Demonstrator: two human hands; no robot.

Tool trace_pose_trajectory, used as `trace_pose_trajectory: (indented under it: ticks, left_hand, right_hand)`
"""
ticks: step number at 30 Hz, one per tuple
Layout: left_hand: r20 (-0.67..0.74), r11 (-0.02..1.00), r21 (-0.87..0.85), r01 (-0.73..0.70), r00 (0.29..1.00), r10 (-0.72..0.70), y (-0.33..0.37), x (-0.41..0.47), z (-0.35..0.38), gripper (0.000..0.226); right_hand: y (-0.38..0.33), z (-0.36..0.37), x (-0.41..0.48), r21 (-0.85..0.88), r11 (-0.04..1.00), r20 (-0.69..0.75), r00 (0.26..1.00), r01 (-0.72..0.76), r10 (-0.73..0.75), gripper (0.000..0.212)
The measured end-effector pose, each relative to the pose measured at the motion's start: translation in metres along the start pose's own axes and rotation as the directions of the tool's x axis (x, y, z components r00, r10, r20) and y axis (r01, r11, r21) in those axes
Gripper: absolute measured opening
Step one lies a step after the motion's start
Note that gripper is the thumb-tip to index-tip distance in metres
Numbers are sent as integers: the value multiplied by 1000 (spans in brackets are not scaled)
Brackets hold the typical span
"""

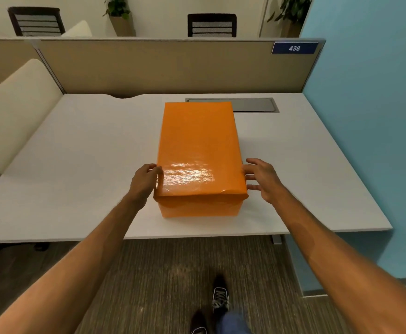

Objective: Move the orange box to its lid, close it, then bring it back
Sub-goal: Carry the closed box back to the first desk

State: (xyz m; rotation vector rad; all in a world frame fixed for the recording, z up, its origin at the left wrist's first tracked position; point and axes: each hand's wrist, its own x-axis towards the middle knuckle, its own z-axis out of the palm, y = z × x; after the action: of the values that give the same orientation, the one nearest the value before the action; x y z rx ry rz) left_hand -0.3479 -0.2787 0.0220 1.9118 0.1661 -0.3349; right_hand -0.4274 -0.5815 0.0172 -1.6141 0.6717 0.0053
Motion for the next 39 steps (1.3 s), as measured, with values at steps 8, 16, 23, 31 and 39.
trace_pose_trajectory:
  ticks: [8,16,23,31,39]
  left_hand:
    - [24,1000,-5,4,1000,-4,29,58,9,39]
    - [-9,999,-45,-4,1000,4,55,123,20,31]
    - [17,993,-101,68,998,-66,74,170,24,52]
    - [-30,991,-109,76,996,-80,73,195,26,44]
    - [-74,995,-89,40,996,-47,64,198,30,44]
  right_hand:
    - [-35,9,71,-45,996,7,997,75,-75,52]
    - [-74,17,150,-52,995,19,996,88,-87,55]
    - [-99,24,195,-7,998,39,997,61,-60,47]
    - [-98,29,216,-28,999,34,999,-14,15,40]
    - [-89,39,225,-29,998,-21,998,-58,57,39]
